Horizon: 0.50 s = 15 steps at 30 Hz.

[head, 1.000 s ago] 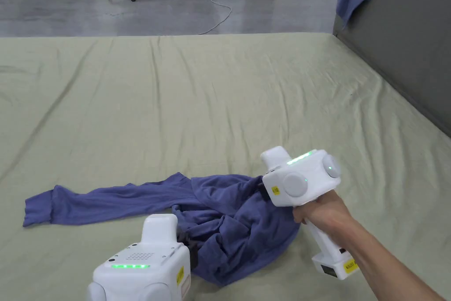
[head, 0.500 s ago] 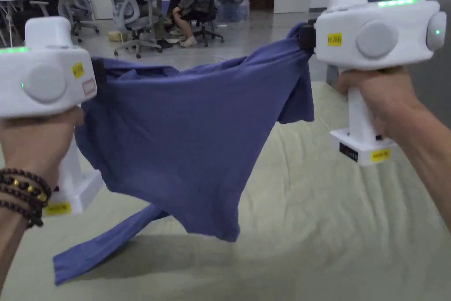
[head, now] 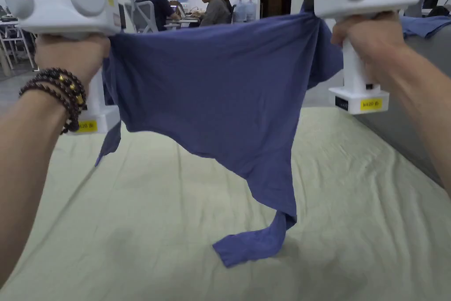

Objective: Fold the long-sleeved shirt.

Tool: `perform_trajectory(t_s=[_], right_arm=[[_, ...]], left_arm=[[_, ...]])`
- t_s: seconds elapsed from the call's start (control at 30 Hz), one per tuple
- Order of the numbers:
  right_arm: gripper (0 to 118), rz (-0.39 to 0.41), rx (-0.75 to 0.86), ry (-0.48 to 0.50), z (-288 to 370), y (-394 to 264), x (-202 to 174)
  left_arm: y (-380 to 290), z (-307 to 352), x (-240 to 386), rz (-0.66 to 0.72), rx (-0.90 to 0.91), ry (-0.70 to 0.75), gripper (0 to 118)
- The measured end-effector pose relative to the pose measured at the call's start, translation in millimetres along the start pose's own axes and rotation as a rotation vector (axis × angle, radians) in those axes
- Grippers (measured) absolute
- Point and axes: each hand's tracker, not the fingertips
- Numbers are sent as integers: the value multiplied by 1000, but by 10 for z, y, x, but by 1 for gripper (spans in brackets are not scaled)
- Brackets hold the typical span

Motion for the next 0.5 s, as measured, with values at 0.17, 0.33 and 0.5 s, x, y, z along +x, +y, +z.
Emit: perform_trajectory(t_s=[0.17, 0.33, 0.5], right_arm=[[1, -57, -181, 19, -288, -1162, -66], [1, -56, -364, 46, -403, -2279, -223], [1, -69, -393, 54, -386, -2587, -165]], left_arm=[[-1137, -268, 60, -5, -163, -12, 2], [-2230, -433, 133, 2, -348, -18, 2], [-2443, -335, 148, -1, -364, -28, 2]])
